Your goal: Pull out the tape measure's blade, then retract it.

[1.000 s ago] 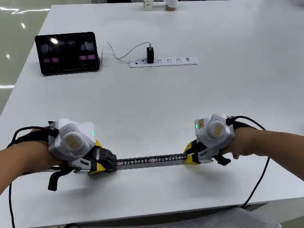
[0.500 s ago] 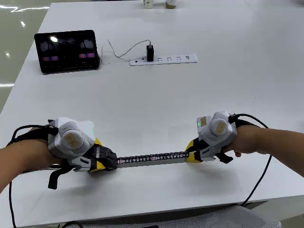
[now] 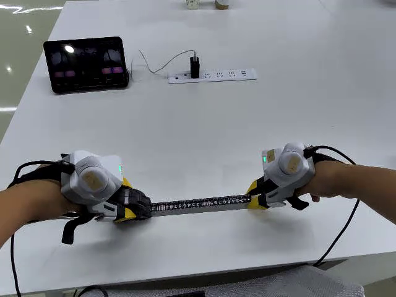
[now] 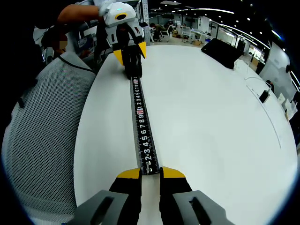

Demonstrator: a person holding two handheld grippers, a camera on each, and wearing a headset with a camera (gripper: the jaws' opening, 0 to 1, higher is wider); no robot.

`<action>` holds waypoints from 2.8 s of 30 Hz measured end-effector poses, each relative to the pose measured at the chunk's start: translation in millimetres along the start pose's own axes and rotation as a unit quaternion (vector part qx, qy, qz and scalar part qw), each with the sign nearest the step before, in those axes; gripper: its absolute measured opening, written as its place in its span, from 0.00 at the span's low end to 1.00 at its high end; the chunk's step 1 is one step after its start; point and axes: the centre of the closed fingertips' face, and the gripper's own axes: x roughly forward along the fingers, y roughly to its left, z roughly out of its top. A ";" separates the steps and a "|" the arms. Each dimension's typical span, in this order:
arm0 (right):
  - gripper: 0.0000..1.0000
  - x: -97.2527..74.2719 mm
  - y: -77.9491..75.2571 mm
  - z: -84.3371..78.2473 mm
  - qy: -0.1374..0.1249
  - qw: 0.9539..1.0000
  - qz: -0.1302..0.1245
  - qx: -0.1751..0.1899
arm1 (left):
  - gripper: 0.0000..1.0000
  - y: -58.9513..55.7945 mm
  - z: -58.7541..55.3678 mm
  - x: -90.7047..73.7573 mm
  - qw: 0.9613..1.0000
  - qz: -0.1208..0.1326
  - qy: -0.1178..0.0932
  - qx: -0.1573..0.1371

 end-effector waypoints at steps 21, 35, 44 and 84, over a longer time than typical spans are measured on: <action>0.11 -5.3 -1.6 -10.7 0.002 1.000 -0.001 0.015 | 0.30 1.3 -1.7 1.7 1.000 0.001 -0.001 -0.005; 0.12 -3.4 -1.3 -10.1 0.040 0.999 -0.004 -0.003 | 0.32 1.3 0.2 3.7 1.000 0.016 -0.003 -0.017; 0.12 -3.6 -1.6 -9.9 0.039 0.999 -0.006 0.001 | 0.32 2.2 -0.4 3.2 1.000 0.012 0.000 -0.009; 0.35 -31.7 14.7 -24.9 0.021 0.998 -0.038 0.036 | 0.64 -14.6 -11.1 -21.6 0.993 -0.028 -0.009 -0.114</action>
